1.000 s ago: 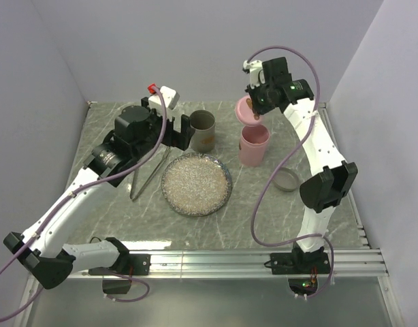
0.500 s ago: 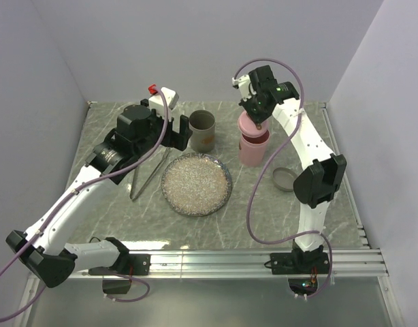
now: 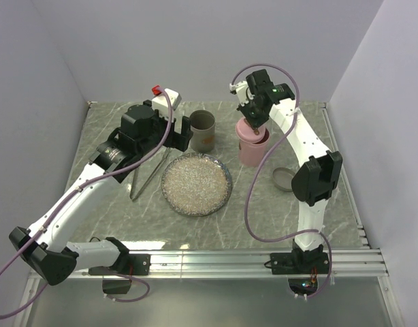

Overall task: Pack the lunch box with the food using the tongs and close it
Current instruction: Close the box lid on the packing box.

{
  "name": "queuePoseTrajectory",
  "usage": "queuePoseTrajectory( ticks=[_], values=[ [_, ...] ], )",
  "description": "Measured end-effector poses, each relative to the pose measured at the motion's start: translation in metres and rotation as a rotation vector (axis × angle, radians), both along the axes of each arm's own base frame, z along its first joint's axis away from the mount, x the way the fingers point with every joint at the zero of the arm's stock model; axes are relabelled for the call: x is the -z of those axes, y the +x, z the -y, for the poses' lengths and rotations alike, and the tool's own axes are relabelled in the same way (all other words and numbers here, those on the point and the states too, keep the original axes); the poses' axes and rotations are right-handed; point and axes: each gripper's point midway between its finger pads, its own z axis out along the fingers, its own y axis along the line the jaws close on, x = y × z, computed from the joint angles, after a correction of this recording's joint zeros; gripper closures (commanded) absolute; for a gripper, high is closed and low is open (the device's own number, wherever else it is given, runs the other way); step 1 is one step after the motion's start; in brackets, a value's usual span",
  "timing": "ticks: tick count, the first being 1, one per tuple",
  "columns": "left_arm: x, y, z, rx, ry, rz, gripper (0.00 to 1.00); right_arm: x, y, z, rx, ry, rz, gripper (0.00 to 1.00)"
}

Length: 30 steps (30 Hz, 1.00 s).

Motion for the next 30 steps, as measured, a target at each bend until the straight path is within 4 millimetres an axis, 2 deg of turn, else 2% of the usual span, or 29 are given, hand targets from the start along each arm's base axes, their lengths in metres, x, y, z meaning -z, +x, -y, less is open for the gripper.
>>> queuePoseTrajectory(
  ticks=[5,17,30],
  values=[
    [0.000,0.001,-0.001,0.003,0.012,0.006,0.01,0.007,-0.004,-0.001,-0.014,0.004,-0.033,1.00],
    [0.001,0.001,-0.001,0.005,0.019,0.009,0.01,0.007,-0.003,0.005,-0.014,-0.015,-0.035,1.00],
    [0.001,0.001,-0.002,-0.002,0.022,0.010,0.01,0.010,-0.003,0.023,0.010,-0.037,-0.051,1.00]
  ],
)
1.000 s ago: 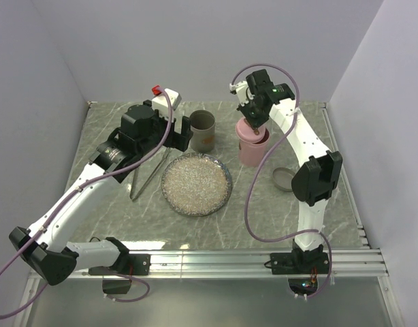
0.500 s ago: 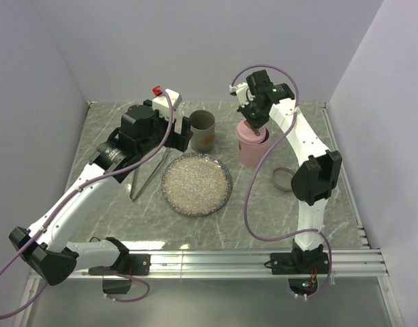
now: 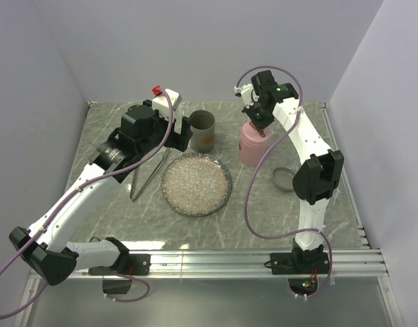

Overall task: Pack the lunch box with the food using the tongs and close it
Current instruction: Close the box lid on the packing box.

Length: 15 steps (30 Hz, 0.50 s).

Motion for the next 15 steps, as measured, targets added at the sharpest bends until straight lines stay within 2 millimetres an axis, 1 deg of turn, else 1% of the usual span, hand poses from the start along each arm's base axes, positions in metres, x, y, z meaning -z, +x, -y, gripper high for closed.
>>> queuePoseTrajectory(
  ticks=[3,10,15],
  values=[
    [0.000,0.000,0.000,-0.001,0.000,0.000,0.01,0.007,-0.006,0.000,-0.004,0.004,-0.034,1.00],
    [0.000,0.000,-0.001,-0.003,0.001,0.000,0.01,0.011,-0.009,-0.003,-0.016,0.024,-0.052,1.00],
    [0.009,0.000,-0.001,-0.004,0.013,-0.016,0.01,0.013,-0.009,-0.005,-0.022,0.030,-0.062,1.00]
  ],
)
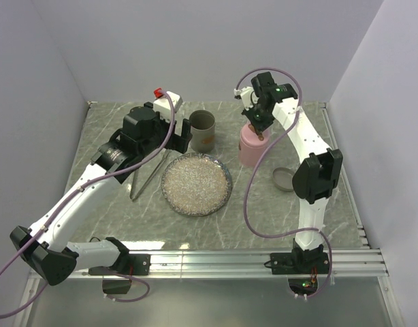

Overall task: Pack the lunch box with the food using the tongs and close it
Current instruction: Close the box lid on the packing box.

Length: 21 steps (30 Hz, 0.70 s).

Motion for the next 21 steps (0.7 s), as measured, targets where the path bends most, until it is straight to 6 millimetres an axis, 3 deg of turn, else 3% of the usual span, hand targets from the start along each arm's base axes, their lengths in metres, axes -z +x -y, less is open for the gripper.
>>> queuePoseTrajectory(
  ticks=[13,21],
  values=[
    [0.0052,0.0003,-0.0018,-0.009,0.009,-0.008,0.01,0.0085,0.0087,0.0016,0.013,0.130,-0.094,1.00],
    [0.0106,0.0048,-0.0042,-0.027,0.017,-0.021,0.01,0.0077,0.0093,0.0083,0.027,0.102,-0.045,1.00]
  ],
)
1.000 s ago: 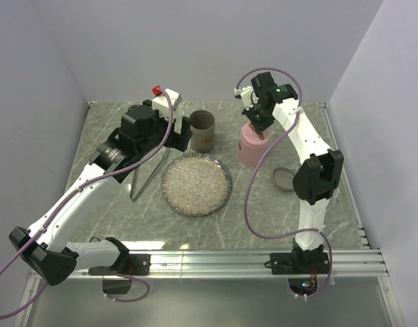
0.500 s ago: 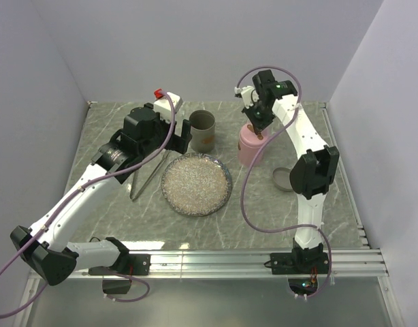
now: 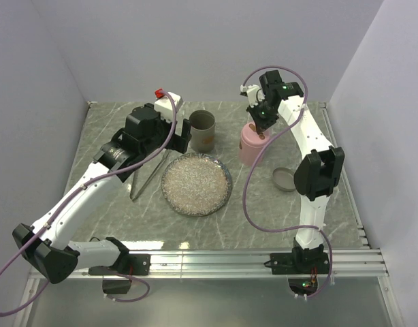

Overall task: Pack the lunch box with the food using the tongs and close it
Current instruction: Close the box lid on the packing box.

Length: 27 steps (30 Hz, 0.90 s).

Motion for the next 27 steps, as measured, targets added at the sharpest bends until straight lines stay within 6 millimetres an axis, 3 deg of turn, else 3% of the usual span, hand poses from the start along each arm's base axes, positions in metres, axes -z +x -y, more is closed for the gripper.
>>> queuePoseTrajectory(
  ticks=[14,27],
  values=[
    [0.032,0.021,-0.018,-0.075,0.032,-0.103,0.01,-0.002,0.005,0.022,0.022,-0.111,0.062,1.00],
    [0.036,0.025,-0.023,-0.090,0.016,-0.128,0.01,0.000,0.007,0.038,0.020,-0.207,0.066,1.00]
  ],
)
